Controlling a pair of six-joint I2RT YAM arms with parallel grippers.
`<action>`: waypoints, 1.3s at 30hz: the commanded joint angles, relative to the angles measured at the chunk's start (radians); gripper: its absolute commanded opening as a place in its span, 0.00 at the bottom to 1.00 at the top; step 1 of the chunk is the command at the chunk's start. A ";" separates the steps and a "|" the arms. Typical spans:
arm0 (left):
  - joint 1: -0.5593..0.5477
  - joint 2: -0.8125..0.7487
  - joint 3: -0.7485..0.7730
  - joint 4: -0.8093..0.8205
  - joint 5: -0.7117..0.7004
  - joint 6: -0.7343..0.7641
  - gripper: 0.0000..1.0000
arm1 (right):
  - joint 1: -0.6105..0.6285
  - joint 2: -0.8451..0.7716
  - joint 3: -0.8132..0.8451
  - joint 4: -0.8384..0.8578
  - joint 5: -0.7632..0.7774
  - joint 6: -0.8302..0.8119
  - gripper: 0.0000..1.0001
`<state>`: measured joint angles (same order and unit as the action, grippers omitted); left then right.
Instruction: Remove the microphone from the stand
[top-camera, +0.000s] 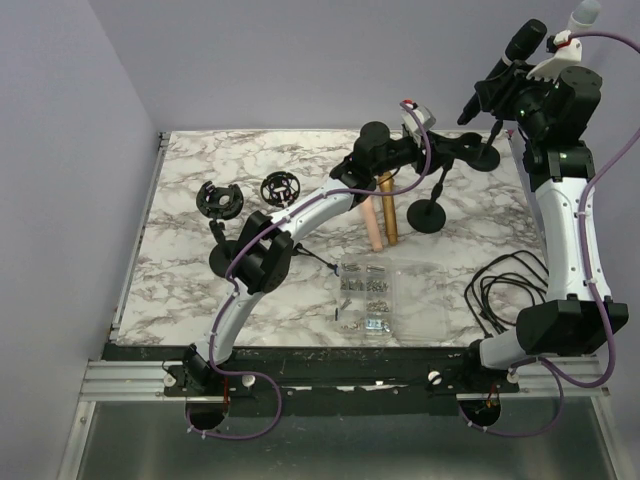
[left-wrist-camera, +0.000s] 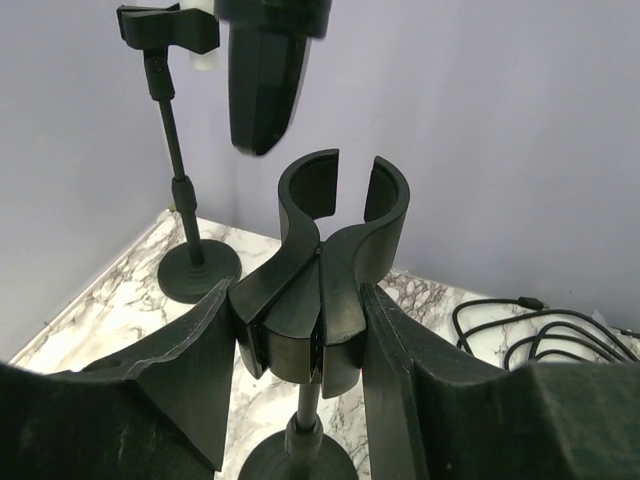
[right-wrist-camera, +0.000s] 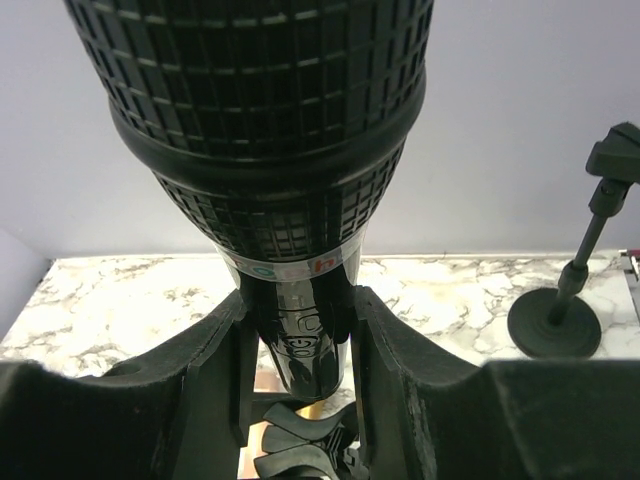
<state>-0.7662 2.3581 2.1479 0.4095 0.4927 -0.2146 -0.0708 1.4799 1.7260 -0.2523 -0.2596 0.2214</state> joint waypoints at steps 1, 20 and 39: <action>-0.037 0.024 -0.023 -0.197 0.023 -0.066 0.00 | 0.005 -0.025 -0.039 0.032 -0.036 0.027 0.01; -0.097 0.016 -0.225 -0.159 -0.013 -0.134 0.00 | 0.006 -0.089 -0.147 0.044 -0.039 0.062 0.01; -0.157 -0.014 -0.405 -0.092 -0.241 -0.052 0.00 | 0.006 -0.103 -0.182 0.054 -0.003 0.088 0.01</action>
<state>-0.8764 2.2772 1.8008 0.5610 0.2668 -0.2192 -0.0708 1.4067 1.5616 -0.2329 -0.2592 0.2924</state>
